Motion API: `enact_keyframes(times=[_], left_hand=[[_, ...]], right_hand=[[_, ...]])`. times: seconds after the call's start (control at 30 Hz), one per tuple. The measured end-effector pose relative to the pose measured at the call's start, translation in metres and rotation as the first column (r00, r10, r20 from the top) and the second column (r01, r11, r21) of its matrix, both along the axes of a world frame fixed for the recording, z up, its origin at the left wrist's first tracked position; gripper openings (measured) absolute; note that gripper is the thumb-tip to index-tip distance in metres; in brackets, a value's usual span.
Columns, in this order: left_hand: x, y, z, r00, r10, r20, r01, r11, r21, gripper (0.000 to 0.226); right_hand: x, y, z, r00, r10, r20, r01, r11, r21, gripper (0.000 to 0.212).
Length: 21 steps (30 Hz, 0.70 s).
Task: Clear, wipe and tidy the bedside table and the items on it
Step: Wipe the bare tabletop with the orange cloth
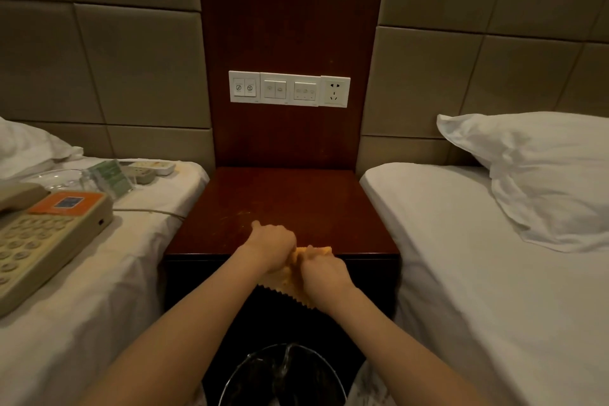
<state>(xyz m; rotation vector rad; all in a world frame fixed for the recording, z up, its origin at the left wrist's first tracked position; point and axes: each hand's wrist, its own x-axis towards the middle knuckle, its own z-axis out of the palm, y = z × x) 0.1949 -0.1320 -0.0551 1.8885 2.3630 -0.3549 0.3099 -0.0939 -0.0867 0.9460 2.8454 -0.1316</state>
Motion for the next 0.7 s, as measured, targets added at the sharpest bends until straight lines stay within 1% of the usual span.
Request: enact_keyframes(times=[0.07, 0.1, 0.13, 0.2, 0.3, 0.37, 0.4, 0.47, 0.53, 0.6, 0.67, 0.7], left_hand=[[-0.001, -0.011, -0.004, 0.997, 0.001, 0.082, 0.010, 0.992, -0.124, 0.021], [-0.001, -0.016, -0.007, 0.992, 0.018, 0.127, 0.004, 0.985, -0.170, 0.023], [-0.001, -0.021, -0.011, 0.988, 0.031, 0.151, -0.001, 0.982, -0.190, 0.025], [-0.001, -0.027, -0.015, 0.989, 0.022, 0.143, 0.003, 0.984, -0.176, 0.028], [-0.007, -0.030, -0.007, 0.989, -0.019, 0.148, 0.036, 0.993, -0.112, 0.028], [-0.017, -0.028, 0.002, 0.980, -0.039, 0.193, 0.041, 0.999, -0.006, 0.023], [-0.020, -0.026, 0.009, 0.978, -0.050, 0.203, 0.038, 0.998, 0.059, 0.022], [-0.023, -0.018, 0.021, 0.986, -0.075, 0.148, 0.044, 0.978, 0.205, 0.026], [-0.020, -0.004, 0.029, 0.995, -0.090, 0.040, 0.072, 0.940, 0.334, 0.031], [-0.013, 0.011, 0.030, 0.997, -0.073, -0.008, 0.071, 0.928, 0.365, 0.034], [-0.006, 0.029, 0.023, 0.999, -0.037, 0.010, 0.032, 0.950, 0.311, 0.033], [-0.002, 0.038, 0.018, 1.000, -0.022, 0.011, 0.019, 0.963, 0.269, 0.029]], right_hand=[[0.004, -0.012, -0.004, 0.997, 0.057, 0.042, -0.057, 0.998, 0.000, 0.032], [0.005, -0.017, -0.007, 0.996, 0.082, 0.037, -0.082, 0.997, -0.003, 0.029], [0.006, -0.021, -0.011, 0.996, 0.093, 0.016, -0.093, 0.996, -0.011, 0.028], [0.007, -0.023, -0.016, 0.996, 0.081, -0.030, -0.082, 0.996, -0.026, 0.027], [0.004, -0.017, -0.011, 0.993, 0.081, -0.088, -0.082, 0.997, -0.009, 0.023], [0.004, -0.010, 0.000, 0.981, 0.095, -0.168, -0.092, 0.995, 0.028, 0.017], [0.005, -0.005, 0.006, 0.966, 0.099, -0.237, -0.090, 0.995, 0.049, 0.014], [0.005, 0.008, 0.015, 0.919, 0.090, -0.384, -0.049, 0.992, 0.113, 0.020], [0.002, 0.026, 0.019, 0.880, 0.071, -0.470, 0.017, 0.983, 0.180, 0.025], [-0.002, 0.042, 0.020, 0.870, 0.017, -0.493, 0.089, 0.978, 0.190, 0.020], [-0.004, 0.056, 0.014, 0.888, -0.058, -0.456, 0.141, 0.979, 0.150, 0.016], [-0.004, 0.062, 0.010, 0.902, -0.107, -0.419, 0.164, 0.981, 0.103, 0.015]])
